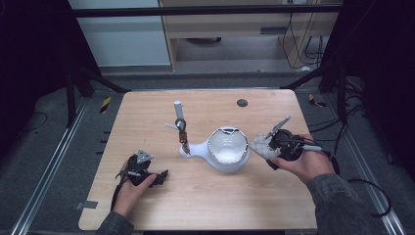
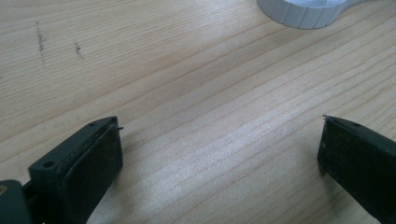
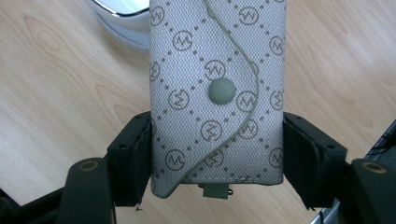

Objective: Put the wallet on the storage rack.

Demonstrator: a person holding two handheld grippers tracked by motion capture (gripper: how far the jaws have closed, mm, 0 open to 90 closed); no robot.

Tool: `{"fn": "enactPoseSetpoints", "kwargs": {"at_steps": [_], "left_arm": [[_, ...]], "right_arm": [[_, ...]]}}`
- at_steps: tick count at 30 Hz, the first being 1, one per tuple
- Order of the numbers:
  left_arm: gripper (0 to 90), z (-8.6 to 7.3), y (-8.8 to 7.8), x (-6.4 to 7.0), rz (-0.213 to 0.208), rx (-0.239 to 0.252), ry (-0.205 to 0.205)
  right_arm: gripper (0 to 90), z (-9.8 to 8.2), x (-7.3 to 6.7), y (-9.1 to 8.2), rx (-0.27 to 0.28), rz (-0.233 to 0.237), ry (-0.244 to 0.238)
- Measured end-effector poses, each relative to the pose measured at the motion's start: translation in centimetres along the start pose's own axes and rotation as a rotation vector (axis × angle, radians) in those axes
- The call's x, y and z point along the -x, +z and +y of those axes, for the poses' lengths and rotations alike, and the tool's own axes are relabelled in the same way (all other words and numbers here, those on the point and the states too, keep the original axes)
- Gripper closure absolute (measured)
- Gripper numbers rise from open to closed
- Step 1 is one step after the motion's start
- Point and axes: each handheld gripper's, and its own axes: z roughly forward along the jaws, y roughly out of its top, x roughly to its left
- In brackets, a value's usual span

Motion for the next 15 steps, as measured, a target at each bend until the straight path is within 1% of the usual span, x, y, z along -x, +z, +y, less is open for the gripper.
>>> {"fn": "enactPoseSetpoints", "kwargs": {"at_steps": [1,3,6,7,9,14,15], "left_arm": [[0.0,0.0,0.0,0.0,0.001,0.000,-0.001],[0.0,0.0,0.0,0.0,0.001,0.000,0.000],[0.0,0.0,0.0,-0.1,0.000,-0.002,0.003],[0.0,0.0,0.0,-0.1,0.000,-0.002,0.003],[0.0,0.0,0.0,-0.1,-0.004,0.000,0.002],[0.0,0.0,0.0,-0.2,-0.009,-0.001,0.008],[0.0,0.0,0.0,-0.2,-0.009,0.000,0.007]], "right_arm": [[31.6,0.5,0.1,-0.1,-0.007,-0.004,-0.018],[31.6,1.0,0.1,-0.3,-0.003,-0.007,-0.033],[31.6,1.9,-0.2,-0.7,0.003,-0.005,-0.050],[31.6,1.9,-0.2,-0.7,0.003,-0.005,-0.050],[31.5,2.7,-0.7,-0.9,0.002,-0.012,-0.074],[31.6,3.6,-1.7,-1.3,0.013,-0.024,-0.097],[31.5,4.0,-2.2,-1.3,0.012,-0.025,-0.120]]}}
